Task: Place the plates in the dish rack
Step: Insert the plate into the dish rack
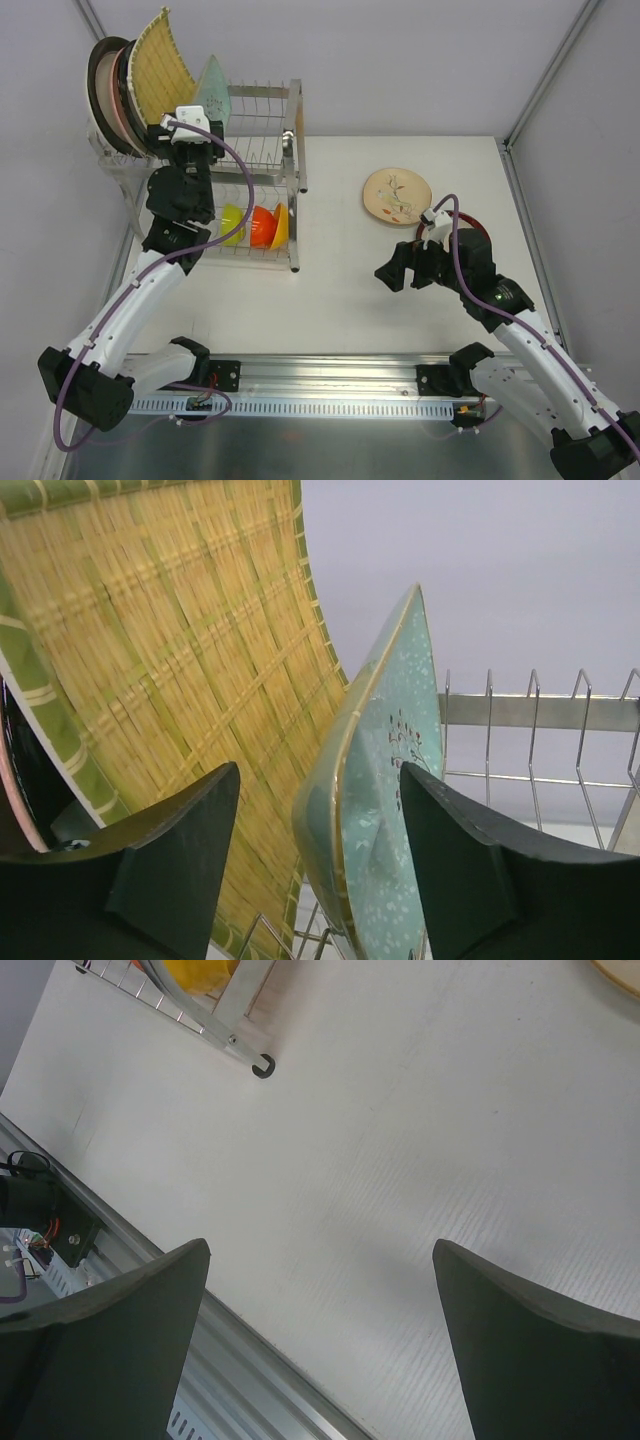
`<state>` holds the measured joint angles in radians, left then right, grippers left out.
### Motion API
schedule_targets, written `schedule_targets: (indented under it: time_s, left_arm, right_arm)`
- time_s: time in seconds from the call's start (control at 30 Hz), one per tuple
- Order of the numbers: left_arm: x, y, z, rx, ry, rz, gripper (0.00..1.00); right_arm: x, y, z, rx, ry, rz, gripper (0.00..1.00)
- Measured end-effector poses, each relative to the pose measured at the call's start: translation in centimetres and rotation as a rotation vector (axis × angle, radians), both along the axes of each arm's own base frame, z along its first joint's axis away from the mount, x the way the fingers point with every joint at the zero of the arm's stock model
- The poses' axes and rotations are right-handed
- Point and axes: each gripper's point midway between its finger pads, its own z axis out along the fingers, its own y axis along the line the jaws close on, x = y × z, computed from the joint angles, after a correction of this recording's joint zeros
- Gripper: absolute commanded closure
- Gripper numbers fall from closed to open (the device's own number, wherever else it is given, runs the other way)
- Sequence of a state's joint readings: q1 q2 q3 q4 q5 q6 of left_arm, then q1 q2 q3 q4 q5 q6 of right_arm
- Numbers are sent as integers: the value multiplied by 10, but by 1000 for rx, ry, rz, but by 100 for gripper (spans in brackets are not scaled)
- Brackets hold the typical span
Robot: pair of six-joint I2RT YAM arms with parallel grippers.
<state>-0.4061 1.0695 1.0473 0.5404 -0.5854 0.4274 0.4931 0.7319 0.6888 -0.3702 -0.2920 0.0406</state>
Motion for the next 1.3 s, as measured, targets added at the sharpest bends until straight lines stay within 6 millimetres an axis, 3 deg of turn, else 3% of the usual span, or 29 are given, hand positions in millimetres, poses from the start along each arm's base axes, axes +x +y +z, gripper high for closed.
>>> schedule_targets:
  time_s: [0.27, 0.57, 0.93, 1.13, 1.3]
  left_arm:
    - [-5, 0, 15, -67, 2, -23, 13]
    - [-28, -3, 42, -168, -34, -110, 1]
    - [-76, -3, 56, -265, -72, -241, 1]
    - [-106, -11, 34, -303, -42, -361, 1]
    - [-120, -20, -13, -327, 60, -428, 1]
  right_arm:
    - [0, 0, 0, -1, 1, -1, 0]
    - [2, -1, -4, -9, 17, -7, 0]
    - [13, -7, -3, -11, 55, -56, 0]
    - [26, -14, -16, 22, 167, -159, 0]
    - [45, -23, -23, 81, 248, -276, 1]
